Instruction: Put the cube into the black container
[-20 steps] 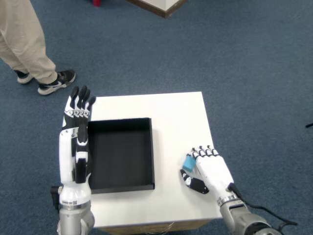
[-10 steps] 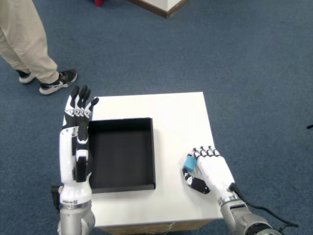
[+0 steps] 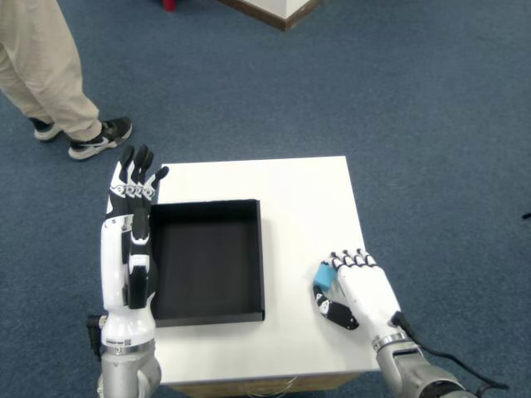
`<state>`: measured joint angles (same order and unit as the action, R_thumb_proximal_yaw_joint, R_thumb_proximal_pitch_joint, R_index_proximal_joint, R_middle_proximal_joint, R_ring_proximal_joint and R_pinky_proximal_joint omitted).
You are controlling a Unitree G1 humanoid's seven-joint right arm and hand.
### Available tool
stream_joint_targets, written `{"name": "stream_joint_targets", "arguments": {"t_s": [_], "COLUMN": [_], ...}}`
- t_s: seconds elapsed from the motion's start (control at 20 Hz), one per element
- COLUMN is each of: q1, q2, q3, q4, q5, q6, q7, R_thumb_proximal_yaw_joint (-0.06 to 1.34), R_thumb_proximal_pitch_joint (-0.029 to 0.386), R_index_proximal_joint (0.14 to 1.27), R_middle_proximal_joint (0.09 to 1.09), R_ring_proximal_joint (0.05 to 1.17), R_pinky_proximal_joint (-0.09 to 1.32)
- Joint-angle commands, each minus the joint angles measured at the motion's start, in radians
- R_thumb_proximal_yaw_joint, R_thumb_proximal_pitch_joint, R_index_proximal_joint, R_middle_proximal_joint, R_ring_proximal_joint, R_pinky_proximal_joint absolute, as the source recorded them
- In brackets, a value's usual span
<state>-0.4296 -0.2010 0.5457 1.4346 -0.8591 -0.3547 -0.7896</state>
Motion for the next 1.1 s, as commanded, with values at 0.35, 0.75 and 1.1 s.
{"name": "stream_joint_targets", "arguments": {"t_s": [0.35,0.75,1.1], "q1": [-0.011,-0.005,-0.009], "q2": [-0.033,-0.033,-0.032], "q3": [-0.005,-0.007,-0.015], "q4": [0.004,0.006,0.007], "q5": [0.005,-0.001,-0.002], "q6": [-0.010,-0.014,-0.020], "q7": [0.000,-0.017,-0.024], "R_thumb_proximal_yaw_joint": [0.67,0.72,0.75], "R_thumb_proximal_pitch_joint": [0.036,0.044,0.058], "R_index_proximal_joint": [0.62,0.66,0.70], "R_middle_proximal_joint": [0.24,0.25,0.25], "R_ring_proximal_joint": [0.22,0.23,0.23], "R_pinky_proximal_joint": [0.11,0.12,0.13]}}
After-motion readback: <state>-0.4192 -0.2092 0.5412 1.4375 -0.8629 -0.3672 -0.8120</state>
